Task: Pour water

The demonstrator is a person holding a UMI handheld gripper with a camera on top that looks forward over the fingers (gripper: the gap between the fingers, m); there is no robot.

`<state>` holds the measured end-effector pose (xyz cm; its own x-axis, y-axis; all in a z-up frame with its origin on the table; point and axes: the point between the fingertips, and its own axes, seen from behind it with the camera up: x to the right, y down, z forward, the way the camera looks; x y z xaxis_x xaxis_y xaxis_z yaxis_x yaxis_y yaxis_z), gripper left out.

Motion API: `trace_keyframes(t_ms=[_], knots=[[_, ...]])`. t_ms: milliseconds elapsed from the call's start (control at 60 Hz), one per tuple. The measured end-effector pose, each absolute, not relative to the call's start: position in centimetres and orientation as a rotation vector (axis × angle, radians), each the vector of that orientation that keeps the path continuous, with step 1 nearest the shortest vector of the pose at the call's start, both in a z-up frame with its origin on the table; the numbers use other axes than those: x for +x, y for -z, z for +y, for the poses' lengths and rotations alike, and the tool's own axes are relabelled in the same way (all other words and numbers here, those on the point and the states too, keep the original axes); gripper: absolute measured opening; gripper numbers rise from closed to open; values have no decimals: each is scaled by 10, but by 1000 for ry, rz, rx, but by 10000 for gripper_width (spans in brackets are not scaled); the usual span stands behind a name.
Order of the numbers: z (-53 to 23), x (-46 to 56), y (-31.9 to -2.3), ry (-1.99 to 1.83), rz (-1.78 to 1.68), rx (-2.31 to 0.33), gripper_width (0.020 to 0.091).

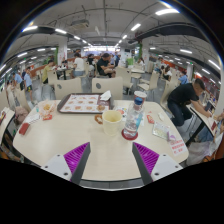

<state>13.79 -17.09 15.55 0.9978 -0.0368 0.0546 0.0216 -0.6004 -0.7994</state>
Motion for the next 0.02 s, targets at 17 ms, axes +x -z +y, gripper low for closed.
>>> trace_keyframes(t_ms=[17], knots=[[-171, 139, -155, 88, 7, -2215, 853]])
